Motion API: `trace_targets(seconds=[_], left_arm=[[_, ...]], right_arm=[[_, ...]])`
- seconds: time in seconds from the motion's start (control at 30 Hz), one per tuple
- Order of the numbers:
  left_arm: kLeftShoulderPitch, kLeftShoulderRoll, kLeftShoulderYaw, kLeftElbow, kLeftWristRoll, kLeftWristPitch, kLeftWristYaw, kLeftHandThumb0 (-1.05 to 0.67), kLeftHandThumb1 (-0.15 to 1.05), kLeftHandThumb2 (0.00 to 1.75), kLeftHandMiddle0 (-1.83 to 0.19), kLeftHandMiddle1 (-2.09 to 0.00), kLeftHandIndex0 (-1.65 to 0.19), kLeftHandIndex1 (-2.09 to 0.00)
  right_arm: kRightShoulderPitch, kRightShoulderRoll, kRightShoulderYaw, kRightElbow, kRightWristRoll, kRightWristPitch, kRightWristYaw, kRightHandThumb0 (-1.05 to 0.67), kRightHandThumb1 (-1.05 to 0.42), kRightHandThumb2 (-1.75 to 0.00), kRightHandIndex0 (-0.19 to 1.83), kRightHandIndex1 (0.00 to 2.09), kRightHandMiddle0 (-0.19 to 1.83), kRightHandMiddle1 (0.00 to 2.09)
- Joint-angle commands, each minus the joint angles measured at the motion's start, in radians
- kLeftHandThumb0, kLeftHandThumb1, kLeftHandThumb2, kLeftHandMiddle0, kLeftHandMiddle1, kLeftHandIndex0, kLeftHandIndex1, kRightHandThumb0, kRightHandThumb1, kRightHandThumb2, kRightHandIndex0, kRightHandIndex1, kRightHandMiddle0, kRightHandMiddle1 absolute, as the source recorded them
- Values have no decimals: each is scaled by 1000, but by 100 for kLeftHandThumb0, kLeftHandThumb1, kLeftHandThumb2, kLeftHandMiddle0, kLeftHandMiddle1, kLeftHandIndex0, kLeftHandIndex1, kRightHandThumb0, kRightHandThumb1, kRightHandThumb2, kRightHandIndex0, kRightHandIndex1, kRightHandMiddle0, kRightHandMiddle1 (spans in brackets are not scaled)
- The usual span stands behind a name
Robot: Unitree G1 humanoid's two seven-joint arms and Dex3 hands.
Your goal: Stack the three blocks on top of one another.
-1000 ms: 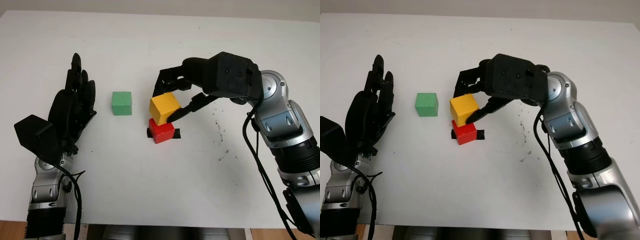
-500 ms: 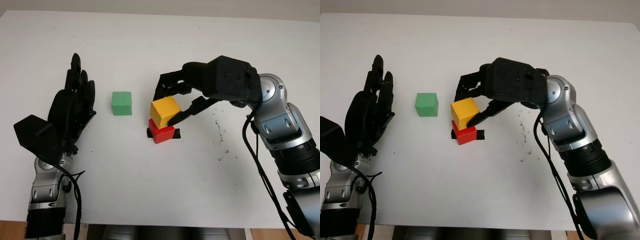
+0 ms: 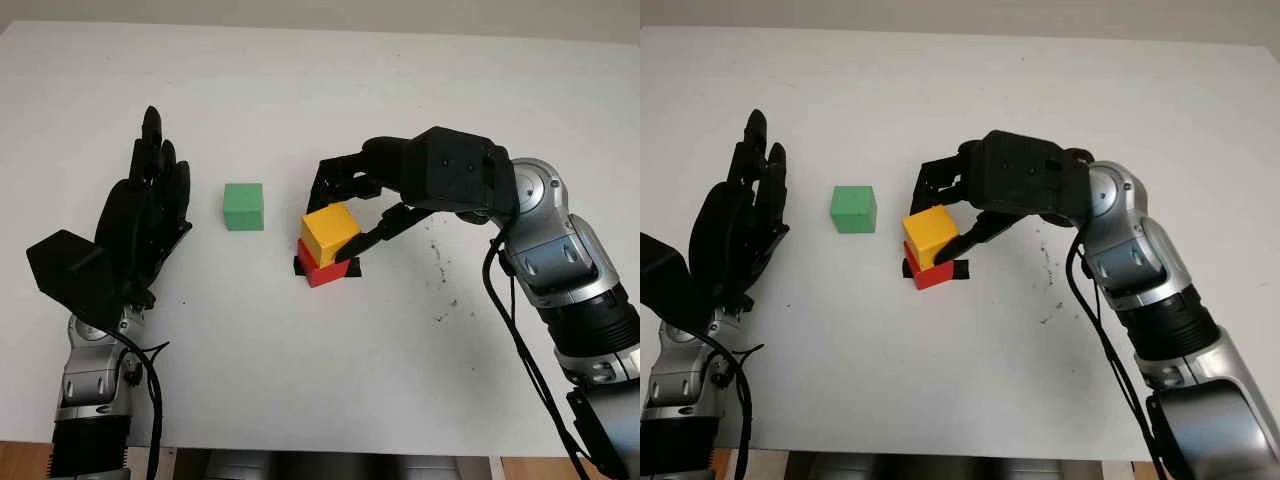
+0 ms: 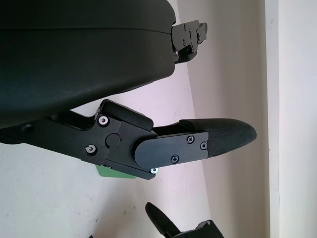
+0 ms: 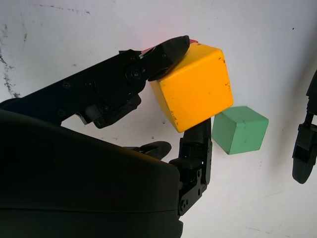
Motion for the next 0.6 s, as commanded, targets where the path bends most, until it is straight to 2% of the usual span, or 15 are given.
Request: trace_targets(seconds=[0.0,0.57], left_arm=[[14,8,5,-20,-7,0,-3,-78,105,55,19,0,19,0],[22,13,6,-24,-3,1,-1,-79,105,53,19,0,19,0]], right_arm=[[15,-5,-10,1,7,-9,-3,-47,-92,-5,43,4,38,161],[22,-6,-13,-5,13,-4,-4,-47,-92,-5,44,5,38,162]])
